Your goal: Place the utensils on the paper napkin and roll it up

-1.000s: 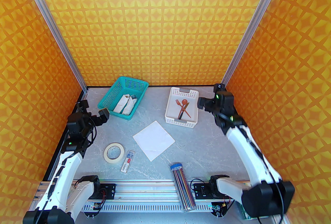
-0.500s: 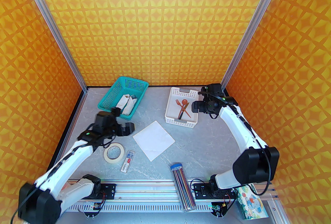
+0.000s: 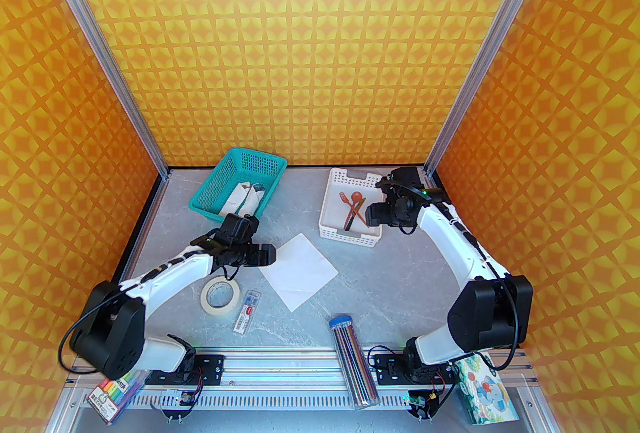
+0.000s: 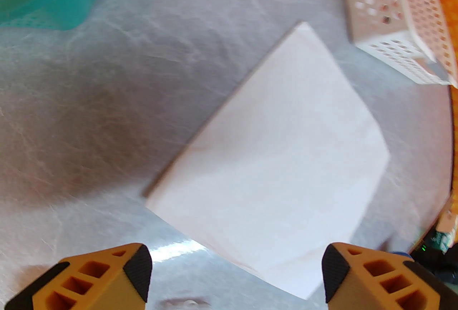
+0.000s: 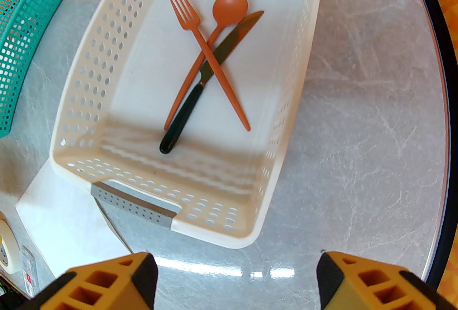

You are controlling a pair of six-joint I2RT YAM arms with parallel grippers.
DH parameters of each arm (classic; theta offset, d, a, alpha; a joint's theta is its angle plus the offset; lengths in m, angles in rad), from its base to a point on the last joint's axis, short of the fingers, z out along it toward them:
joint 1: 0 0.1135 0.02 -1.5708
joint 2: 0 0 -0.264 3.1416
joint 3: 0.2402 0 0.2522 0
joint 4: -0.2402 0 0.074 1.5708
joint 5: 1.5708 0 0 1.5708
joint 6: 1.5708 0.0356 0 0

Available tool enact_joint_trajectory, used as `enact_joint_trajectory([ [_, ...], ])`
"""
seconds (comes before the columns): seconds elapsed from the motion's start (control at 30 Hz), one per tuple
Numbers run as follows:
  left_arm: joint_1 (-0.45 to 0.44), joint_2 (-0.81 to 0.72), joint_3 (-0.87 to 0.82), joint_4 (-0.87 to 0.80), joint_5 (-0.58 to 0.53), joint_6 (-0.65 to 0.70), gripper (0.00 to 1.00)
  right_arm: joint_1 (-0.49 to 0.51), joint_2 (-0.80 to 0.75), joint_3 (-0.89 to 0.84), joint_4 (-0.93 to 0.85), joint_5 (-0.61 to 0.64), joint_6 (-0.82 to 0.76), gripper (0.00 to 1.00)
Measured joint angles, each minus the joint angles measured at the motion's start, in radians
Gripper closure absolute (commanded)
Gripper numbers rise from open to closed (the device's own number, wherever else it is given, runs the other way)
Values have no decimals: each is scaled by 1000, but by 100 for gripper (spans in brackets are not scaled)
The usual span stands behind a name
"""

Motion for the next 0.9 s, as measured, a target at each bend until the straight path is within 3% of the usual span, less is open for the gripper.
enact_joint_trajectory([
  [0.2, 1, 117, 51, -22, -45, 14, 31, 0, -47, -23, 2, -1, 0, 23],
  [0.63, 2, 195, 69, -53, -70, 48, 34, 0, -103, -70, 15, -8, 8, 23],
  [0.9, 2, 212, 74, -56, -71, 63, 46, 0, -111, -85, 18, -8, 16, 23],
])
